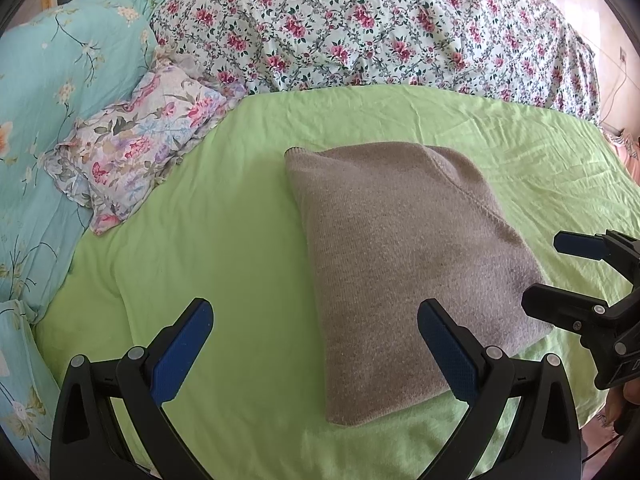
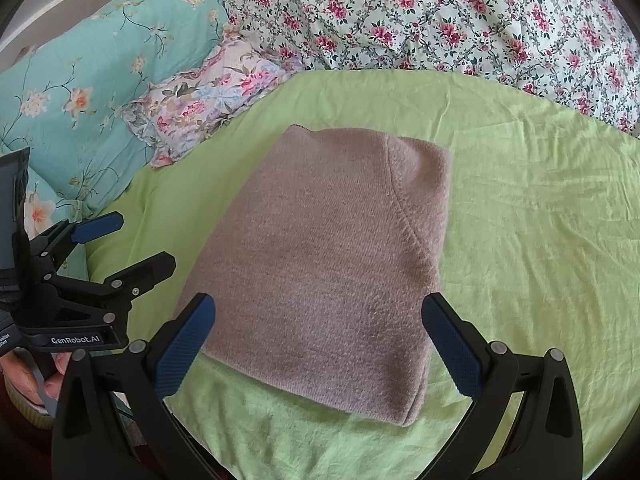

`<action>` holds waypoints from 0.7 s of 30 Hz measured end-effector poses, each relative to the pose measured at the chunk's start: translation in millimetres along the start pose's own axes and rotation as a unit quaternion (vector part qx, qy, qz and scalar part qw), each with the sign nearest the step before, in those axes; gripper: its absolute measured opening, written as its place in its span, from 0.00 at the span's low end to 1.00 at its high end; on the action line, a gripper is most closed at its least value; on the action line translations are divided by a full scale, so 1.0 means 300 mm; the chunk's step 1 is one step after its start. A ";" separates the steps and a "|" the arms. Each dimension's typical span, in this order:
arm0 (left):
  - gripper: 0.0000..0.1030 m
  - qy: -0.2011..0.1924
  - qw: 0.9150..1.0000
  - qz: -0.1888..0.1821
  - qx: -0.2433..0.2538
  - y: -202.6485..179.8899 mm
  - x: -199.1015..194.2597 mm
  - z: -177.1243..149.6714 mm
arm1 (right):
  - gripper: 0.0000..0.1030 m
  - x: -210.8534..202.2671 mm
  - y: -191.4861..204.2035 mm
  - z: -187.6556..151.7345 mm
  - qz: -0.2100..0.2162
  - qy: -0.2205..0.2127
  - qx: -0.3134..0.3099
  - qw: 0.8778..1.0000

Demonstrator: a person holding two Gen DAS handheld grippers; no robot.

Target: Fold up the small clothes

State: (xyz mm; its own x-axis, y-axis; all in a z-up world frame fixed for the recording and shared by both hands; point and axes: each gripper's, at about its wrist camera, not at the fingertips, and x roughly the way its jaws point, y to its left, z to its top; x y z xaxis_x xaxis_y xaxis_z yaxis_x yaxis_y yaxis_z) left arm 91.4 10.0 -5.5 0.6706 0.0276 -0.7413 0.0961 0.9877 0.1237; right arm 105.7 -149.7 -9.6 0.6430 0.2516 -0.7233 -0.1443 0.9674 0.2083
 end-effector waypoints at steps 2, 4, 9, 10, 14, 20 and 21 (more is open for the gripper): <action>0.99 0.000 1.000 0.000 0.000 0.000 0.000 0.000 | 1.00 0.001 0.000 0.001 -0.001 0.000 0.000 1.000; 0.99 0.001 1.000 0.000 0.001 0.000 0.000 0.002 | 1.00 0.001 0.000 0.003 -0.001 0.000 0.000 1.000; 0.99 -0.001 1.000 0.000 0.000 -0.004 0.001 0.008 | 1.00 0.002 -0.004 0.007 -0.001 0.000 0.000 1.000; 0.99 -0.001 1.000 0.000 0.000 -0.005 0.003 0.011 | 1.00 0.003 -0.008 0.012 -0.002 0.000 -0.001 1.000; 0.99 -0.001 1.000 0.001 -0.001 -0.008 0.019 0.021 | 1.00 0.007 -0.024 0.031 -0.005 -0.001 -0.001 1.000; 0.99 0.001 1.000 0.007 -0.003 -0.004 0.045 0.034 | 1.00 0.023 -0.045 0.038 -0.008 -0.001 0.004 1.000; 0.99 0.002 1.000 0.006 -0.005 -0.003 0.049 0.037 | 1.00 0.024 -0.046 0.037 -0.008 -0.001 0.004 1.000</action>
State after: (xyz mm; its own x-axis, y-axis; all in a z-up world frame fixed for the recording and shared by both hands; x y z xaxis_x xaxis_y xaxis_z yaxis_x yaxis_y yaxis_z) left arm 109.3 7.8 -9.3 0.6682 0.0407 -0.7429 0.0807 0.9887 0.1267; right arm 120.6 -161.5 -10.2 0.6464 0.2353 -0.7258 -0.1268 0.9712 0.2019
